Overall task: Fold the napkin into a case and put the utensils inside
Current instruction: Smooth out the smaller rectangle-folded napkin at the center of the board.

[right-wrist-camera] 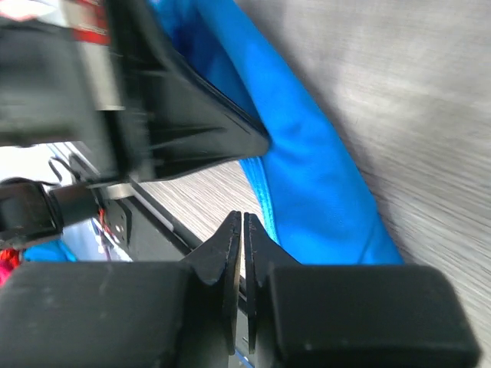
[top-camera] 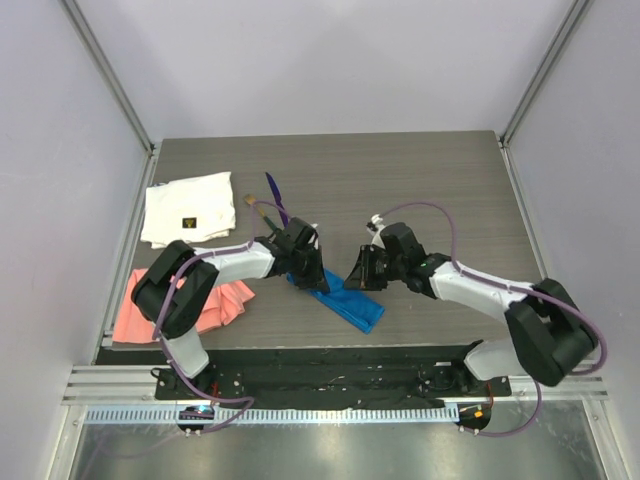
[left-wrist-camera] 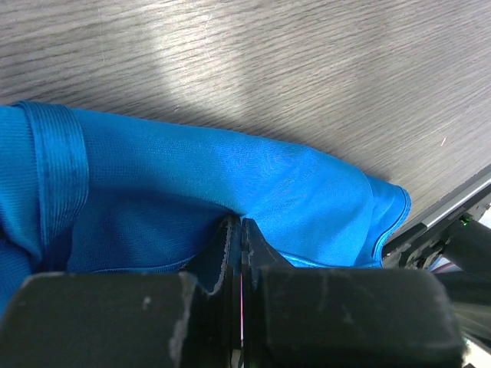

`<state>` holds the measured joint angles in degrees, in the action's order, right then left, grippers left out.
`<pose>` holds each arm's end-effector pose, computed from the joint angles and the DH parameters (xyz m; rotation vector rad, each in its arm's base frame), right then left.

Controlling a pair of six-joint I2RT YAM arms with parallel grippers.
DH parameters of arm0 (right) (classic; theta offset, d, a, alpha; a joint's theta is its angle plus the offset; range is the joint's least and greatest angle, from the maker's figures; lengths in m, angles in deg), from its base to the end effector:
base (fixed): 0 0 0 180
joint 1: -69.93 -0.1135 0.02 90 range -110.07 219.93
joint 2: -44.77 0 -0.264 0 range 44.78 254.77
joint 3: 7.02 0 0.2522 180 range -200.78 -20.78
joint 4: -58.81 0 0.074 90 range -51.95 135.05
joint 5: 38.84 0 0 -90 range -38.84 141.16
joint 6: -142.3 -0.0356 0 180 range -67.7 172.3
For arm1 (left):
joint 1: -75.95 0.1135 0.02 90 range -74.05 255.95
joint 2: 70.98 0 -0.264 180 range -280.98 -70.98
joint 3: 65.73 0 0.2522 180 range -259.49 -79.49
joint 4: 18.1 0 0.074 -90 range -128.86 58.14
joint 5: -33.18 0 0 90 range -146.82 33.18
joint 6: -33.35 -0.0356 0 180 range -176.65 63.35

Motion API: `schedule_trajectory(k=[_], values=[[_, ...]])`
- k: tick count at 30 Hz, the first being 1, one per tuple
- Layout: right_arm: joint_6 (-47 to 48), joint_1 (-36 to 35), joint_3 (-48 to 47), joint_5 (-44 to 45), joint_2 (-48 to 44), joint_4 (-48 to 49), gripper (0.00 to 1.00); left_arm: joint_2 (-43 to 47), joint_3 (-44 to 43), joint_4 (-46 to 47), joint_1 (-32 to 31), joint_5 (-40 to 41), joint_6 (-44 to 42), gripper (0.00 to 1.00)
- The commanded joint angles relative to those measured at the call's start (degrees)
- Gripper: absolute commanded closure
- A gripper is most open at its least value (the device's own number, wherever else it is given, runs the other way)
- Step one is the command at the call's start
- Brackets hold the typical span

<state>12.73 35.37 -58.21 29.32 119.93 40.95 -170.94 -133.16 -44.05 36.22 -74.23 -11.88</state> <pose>0.2087 0.1599 0.1948 -0.1055 2.4921 1.0521 0.2506 -0.2221 0.1459 -0.0022 2.8135 -0.8519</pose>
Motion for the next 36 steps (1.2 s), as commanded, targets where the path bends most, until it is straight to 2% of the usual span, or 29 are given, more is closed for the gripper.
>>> schedule_trajectory(k=[1, 4, 8, 12, 13, 17, 27, 31, 36], values=[[-2.5, -2.1, 2.3, -5.0, 6.0, 9.6, 0.9, 0.7, 2.2, 0.8, 0.0, 3.1, -1.2, 1.0], [-5.2, -2.6, 7.7, -6.1, 7.8, 15.6, 0.93, 0.9, 2.2, 1.3, -0.1, 2.9, -1.2, 1.0], [-4.5, -2.7, 12.8, -3.9, 7.4, 16.8, 0.95, 2.0, -0.1, -0.2, 0.1, 2.1, -1.9, 1.0], [-4.7, -2.7, 14.0, -3.8, 9.0, 19.0, 0.96, 3.9, -2.4, -1.9, 1.3, -0.2, -1.0, 0.87], [-5.2, -2.6, 14.3, -4.1, 9.8, 20.3, 0.96, 3.8, -3.0, -3.3, 2.4, -0.9, -0.7, 0.87], [-5.3, -2.7, 14.4, -4.2, 10.7, 21.1, 0.97, 3.0, -3.4, -3.7, 4.7, -3.9, -0.2, 0.91], [-4.8, -2.6, 14.4, -3.2, 9.1, 19.0, 0.98, 1.3, 1.2, -3.7, 5.8, -2.0, -2.2, 0.99], [-3.6, -2.7, 14.4, -2.2, 8.5, 17.5, 0.98, 2.6, 3.0, -4.1, 5.8, 2.3, -4.6, 0.99], [1.4, -2.6, 10.3, -1.6, 8.3, 11.3, 0.96, 4.0, 1.8, -2.8, 5.7, 1.4, -6.5, 0.98]])
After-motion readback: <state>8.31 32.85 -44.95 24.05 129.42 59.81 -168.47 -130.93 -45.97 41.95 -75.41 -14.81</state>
